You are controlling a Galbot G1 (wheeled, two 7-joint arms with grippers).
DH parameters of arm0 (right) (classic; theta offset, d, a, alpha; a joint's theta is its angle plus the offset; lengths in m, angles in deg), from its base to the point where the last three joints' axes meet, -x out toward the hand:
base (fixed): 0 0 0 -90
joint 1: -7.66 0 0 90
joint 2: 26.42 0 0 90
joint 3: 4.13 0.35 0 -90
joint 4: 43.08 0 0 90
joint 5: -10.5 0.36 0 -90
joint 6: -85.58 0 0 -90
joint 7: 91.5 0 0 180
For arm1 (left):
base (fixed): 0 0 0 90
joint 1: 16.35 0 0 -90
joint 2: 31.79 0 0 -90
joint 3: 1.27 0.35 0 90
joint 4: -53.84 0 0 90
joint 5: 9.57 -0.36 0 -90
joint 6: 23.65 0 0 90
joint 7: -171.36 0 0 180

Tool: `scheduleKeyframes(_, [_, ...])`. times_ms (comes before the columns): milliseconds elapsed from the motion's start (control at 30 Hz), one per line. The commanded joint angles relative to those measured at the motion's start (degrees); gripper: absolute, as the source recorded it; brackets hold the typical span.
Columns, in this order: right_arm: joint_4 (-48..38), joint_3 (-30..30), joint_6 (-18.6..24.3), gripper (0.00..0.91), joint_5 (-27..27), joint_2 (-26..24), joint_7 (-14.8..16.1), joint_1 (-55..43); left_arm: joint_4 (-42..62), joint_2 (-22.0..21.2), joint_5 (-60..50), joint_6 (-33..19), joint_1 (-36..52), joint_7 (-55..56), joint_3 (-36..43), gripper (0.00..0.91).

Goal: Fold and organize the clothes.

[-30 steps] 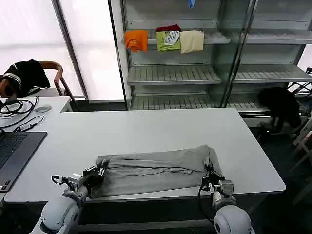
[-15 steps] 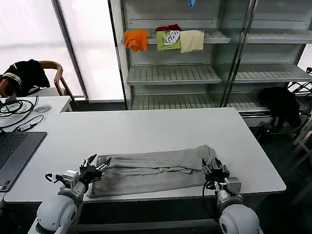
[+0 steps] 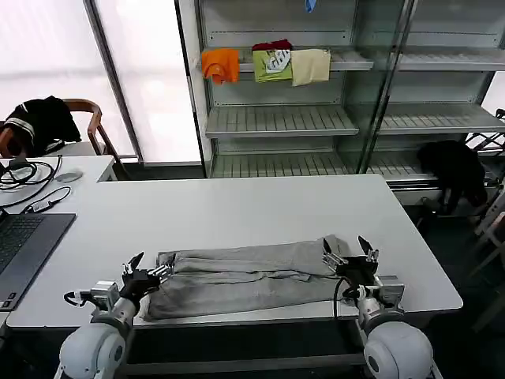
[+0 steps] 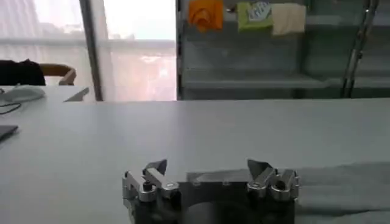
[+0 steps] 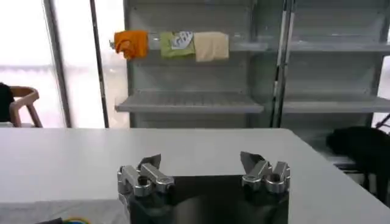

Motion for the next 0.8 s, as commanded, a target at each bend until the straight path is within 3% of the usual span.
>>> scheduleKeyframes(33, [0.0, -0.2, 0.2, 0.907, 0.8, -0.4, -0.1, -0.4, -0.1, -4.0, -0.6, -0.1, -1.0, 0.2, -1.2, 0.907])
scheduleKeyframes(800, [0.1, -0.2, 0.2, 0.907, 0.6, 0.3, -0.2, 1.1, 3.8, -3.2, -1.4, -0.6, -0.2, -1.0, -0.2, 0.907])
